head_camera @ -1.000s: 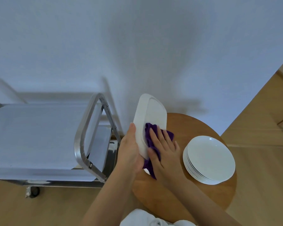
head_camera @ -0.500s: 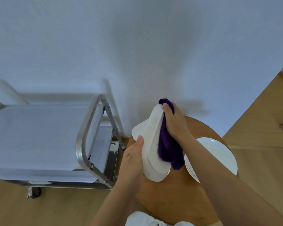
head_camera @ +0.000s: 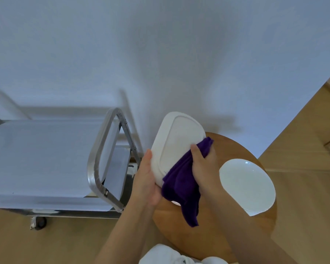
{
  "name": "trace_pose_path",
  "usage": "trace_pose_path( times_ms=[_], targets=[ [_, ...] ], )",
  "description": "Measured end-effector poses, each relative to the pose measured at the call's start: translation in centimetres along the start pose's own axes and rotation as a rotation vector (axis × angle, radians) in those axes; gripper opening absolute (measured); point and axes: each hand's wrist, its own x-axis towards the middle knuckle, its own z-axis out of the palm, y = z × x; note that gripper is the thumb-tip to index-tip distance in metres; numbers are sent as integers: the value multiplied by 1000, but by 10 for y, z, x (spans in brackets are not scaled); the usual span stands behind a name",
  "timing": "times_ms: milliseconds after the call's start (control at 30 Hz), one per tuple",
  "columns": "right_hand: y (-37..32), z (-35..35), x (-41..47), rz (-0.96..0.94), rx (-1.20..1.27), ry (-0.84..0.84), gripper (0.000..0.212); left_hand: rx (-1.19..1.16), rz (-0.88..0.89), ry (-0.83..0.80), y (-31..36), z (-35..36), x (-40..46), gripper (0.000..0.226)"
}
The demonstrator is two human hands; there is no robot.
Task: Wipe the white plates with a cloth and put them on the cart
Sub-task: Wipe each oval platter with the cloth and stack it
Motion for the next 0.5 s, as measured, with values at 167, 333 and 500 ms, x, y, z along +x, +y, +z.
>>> trace_pose_path(
  times_ms=[167,333,500],
  targets=[
    [3,-10,-8,18,130,80,16,305,-23,111,1,-19,6,35],
    [7,-12,-25,-416,-227,1,21,549,18,97,9,-14,5,38],
    [32,-7,-39,-1096,-848,-188,42,74,-269,-150,33,-3,4,80]
  ],
)
